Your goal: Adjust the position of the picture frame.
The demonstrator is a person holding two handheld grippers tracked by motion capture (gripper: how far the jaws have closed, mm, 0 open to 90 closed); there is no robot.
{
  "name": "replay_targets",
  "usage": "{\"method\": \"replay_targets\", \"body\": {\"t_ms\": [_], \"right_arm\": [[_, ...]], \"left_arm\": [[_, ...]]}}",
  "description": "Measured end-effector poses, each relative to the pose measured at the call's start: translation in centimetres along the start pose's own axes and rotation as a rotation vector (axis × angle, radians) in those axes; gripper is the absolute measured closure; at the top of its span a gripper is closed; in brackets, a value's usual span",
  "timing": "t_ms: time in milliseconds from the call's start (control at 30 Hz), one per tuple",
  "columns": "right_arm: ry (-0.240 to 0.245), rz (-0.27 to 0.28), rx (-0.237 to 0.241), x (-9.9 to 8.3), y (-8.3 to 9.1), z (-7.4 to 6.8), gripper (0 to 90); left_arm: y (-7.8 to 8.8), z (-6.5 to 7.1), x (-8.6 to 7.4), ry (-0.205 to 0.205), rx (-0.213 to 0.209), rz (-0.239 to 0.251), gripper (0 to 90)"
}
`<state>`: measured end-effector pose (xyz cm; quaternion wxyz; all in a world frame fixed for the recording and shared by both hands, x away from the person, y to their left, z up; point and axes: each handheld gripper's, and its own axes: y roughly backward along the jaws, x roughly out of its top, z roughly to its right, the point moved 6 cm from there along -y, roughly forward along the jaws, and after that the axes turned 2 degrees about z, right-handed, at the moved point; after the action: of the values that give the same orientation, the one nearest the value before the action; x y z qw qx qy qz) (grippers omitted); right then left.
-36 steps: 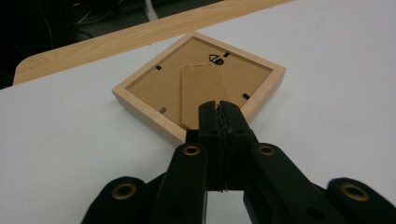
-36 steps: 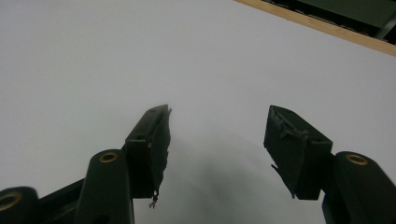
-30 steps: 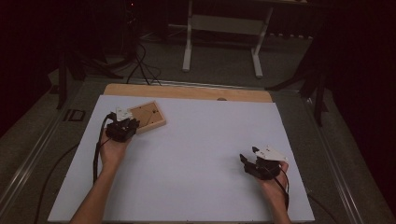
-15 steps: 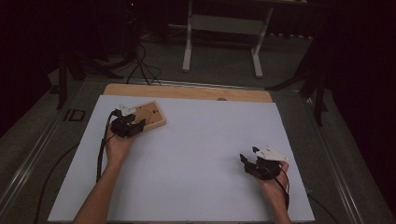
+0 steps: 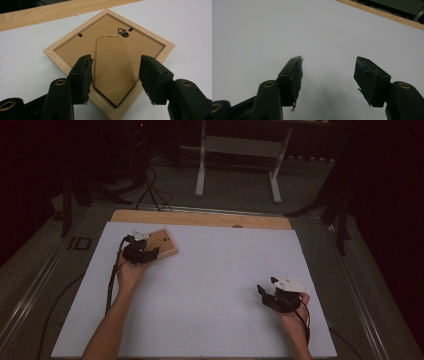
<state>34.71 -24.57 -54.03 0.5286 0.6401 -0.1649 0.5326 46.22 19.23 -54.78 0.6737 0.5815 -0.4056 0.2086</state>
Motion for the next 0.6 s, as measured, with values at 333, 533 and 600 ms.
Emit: {"method": "replay_targets", "body": {"t_ms": [333,533,600], "right_arm": [[-0.005,0.004,-0.002,0.02,0.08,0.16,39.2],[-0.006,0.006,-0.003,0.02,0.12,0.24,39.1],[-0.005,0.006,-0.003,0.02,0.12,0.23,39.1]], "left_arm": [[-0.85,-0.22,-0.42,0.020,0.005,-0.020,44.4],[-1.11,-0.20,-0.35,0.021,0.005,-0.024,45.6],[-1.11,-0.04,-0.27,0.018,-0.003,-0.027,49.0]]}}
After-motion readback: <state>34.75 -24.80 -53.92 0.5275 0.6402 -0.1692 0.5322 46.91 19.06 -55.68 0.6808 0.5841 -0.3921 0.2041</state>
